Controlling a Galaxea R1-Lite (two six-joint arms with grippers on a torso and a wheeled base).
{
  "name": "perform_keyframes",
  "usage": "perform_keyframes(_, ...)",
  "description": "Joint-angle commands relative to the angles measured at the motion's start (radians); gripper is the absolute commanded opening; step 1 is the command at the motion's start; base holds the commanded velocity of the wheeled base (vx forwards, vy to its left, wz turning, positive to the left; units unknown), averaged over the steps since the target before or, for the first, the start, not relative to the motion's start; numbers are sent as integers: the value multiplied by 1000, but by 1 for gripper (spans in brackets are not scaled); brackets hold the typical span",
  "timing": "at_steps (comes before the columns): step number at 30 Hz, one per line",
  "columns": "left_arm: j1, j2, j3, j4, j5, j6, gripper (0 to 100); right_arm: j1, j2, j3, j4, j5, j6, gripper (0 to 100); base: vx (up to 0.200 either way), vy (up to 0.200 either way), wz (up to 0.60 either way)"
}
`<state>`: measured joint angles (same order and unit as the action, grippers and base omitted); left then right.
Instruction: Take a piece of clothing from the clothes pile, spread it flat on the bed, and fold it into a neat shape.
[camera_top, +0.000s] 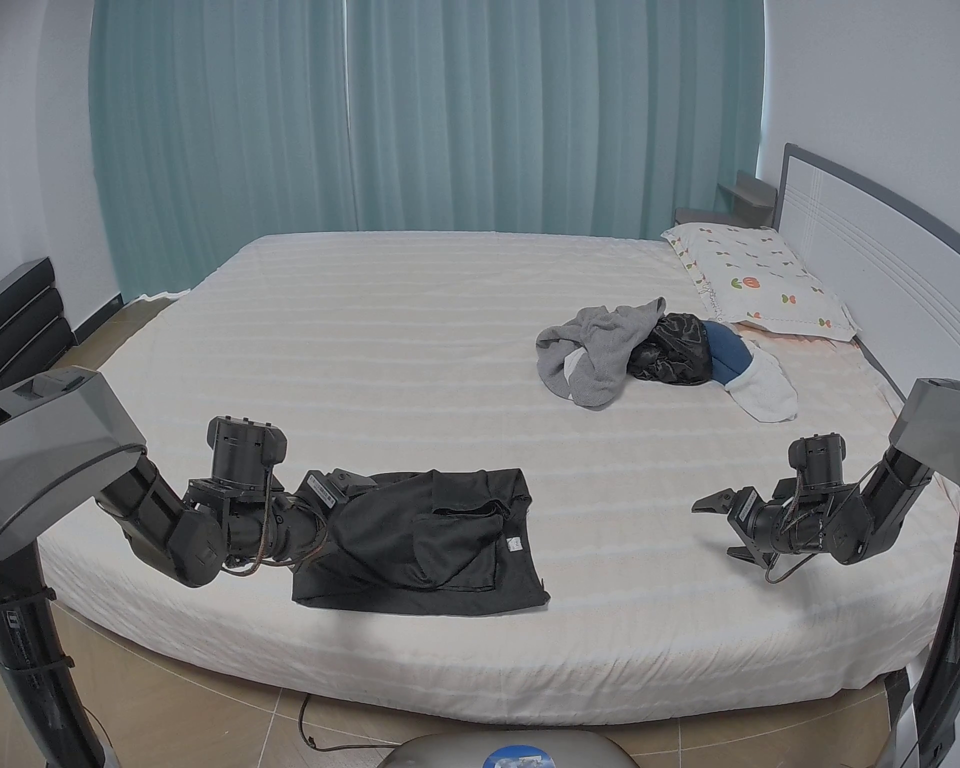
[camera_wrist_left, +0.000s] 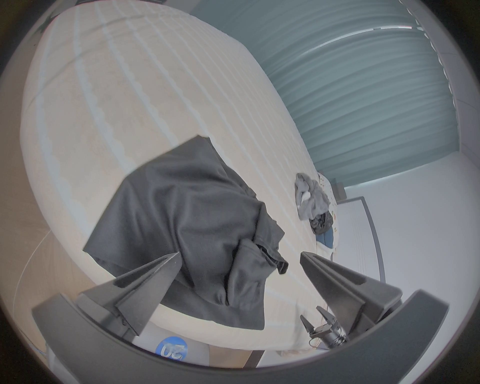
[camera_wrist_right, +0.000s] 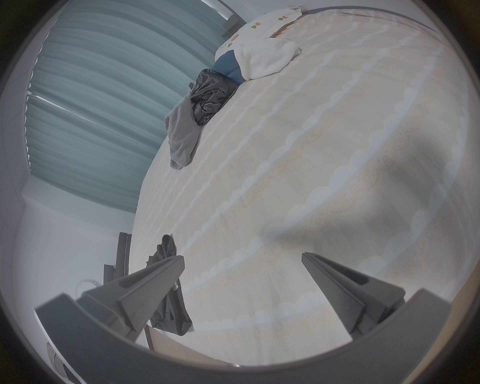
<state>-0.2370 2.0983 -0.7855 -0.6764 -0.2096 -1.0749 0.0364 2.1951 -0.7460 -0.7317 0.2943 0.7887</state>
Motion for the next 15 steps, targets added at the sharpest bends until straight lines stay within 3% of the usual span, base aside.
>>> perform_keyframes(1, 35, 9, 2, 0, -21, -2, 100, 10, -5, 7, 0, -1, -2, 100, 0, 200, 0)
perform_keyframes(10, 58, 45, -3, 0, -70, -39, 100, 17, -14, 13, -5, -12, -8, 100, 0, 200, 0)
perform_keyframes(15, 59, 52, -3, -2, -70, -39, 100, 73, -77, 16, -26, -46, -14, 100, 0, 200, 0)
